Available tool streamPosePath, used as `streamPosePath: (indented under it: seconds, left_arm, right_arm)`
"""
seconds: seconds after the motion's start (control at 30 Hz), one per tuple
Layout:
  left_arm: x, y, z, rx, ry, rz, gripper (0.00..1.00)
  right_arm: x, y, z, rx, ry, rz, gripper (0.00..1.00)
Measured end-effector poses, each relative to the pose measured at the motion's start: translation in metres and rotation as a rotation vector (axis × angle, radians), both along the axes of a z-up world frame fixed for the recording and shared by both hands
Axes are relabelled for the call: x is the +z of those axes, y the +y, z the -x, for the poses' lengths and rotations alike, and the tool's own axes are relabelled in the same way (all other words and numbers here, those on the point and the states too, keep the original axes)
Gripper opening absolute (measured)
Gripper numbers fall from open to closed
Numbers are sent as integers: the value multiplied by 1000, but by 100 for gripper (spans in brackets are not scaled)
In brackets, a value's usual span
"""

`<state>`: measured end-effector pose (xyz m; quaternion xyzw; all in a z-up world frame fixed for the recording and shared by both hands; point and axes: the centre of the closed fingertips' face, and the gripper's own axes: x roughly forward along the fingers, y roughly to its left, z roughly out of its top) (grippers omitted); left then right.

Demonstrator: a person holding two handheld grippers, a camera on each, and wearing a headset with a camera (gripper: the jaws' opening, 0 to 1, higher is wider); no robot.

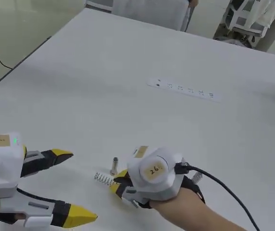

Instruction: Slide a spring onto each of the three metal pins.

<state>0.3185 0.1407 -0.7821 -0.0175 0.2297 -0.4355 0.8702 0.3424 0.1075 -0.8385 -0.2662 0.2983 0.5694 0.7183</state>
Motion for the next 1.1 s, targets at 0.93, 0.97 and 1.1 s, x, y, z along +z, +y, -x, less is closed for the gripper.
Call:
streamPosePath:
  seconds: [0.93, 0.97, 1.1]
  left_arm:
    - [2, -29, 5, -99, -2, 19, 77]
    - [2, -30, 5, -105, -2, 19, 76]
    - [1, -32, 8, -124, 0, 14, 72]
  right_arm:
    - [39, -62, 19, 109, -45, -45, 7]
    - [39, -64, 20, 116, -53, -42, 7]
    - [42, -71, 23, 138, -64, -36, 7]
